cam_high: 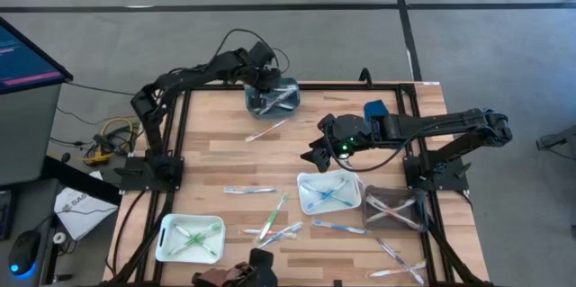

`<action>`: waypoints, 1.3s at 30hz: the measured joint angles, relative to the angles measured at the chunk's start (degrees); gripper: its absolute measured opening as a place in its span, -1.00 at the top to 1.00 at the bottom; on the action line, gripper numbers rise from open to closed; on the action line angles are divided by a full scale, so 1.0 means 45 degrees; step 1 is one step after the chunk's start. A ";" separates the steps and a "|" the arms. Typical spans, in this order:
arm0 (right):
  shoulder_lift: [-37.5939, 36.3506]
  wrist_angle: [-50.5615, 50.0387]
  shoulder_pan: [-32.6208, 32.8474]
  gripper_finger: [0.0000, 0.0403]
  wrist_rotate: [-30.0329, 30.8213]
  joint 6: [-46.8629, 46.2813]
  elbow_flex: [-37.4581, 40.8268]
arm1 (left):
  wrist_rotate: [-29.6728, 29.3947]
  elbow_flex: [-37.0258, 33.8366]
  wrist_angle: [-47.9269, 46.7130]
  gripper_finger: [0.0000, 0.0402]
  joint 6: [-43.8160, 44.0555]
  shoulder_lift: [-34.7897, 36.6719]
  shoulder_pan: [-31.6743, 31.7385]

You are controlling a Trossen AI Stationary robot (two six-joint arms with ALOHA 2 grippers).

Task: Pick & Place Toothbrushes
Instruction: Put the violet toothbrush into the blue bin

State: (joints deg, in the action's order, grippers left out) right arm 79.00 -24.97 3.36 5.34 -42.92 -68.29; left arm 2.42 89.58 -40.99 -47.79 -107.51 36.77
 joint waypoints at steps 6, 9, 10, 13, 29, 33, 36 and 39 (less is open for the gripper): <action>0.0000 -0.0028 -0.0001 -0.42 -0.0231 0.0008 -0.0001 | 0.0341 -0.0005 0.0121 0.97 -0.0063 -0.0725 -0.0082; 0.0000 -0.0069 -0.0001 -0.42 -0.0241 0.0010 -0.0001 | 0.0344 -0.0005 0.0158 0.97 -0.0069 -0.0990 -0.0057; 0.0000 -0.0065 -0.0001 -0.42 -0.0268 0.0009 -0.0001 | 0.0344 -0.0005 0.0198 0.97 -0.0077 -0.1074 -0.0035; 0.0000 -0.0069 -0.0001 -0.42 -0.0324 0.0015 0.0002 | 0.0453 -0.0010 0.0219 0.97 -0.0092 -0.1305 -0.0024; 0.0000 -0.0108 -0.0043 -0.42 -0.0333 0.1108 -0.0001 | 0.0810 -0.0024 0.0206 0.96 0.0362 -0.1981 -0.0062; 0.0000 -0.0108 -0.0108 -0.42 -0.0366 0.1200 0.0000 | 0.0811 -0.0024 0.0208 0.96 0.0389 -0.1981 -0.0014; 0.0000 -0.0103 -0.0118 -0.42 -0.0377 0.1205 -0.0001 | 0.0764 -0.0024 0.0233 0.94 0.0721 -0.1981 -0.0019; 0.0000 -0.0103 -0.0118 -0.42 -0.0382 0.1205 -0.0001 | 0.0415 -0.0024 0.0316 0.86 0.1045 -0.1981 -0.0024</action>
State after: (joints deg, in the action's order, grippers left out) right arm 79.00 -25.43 2.83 3.62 -37.50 -68.29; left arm 4.29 89.47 -39.57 -43.09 -116.42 36.67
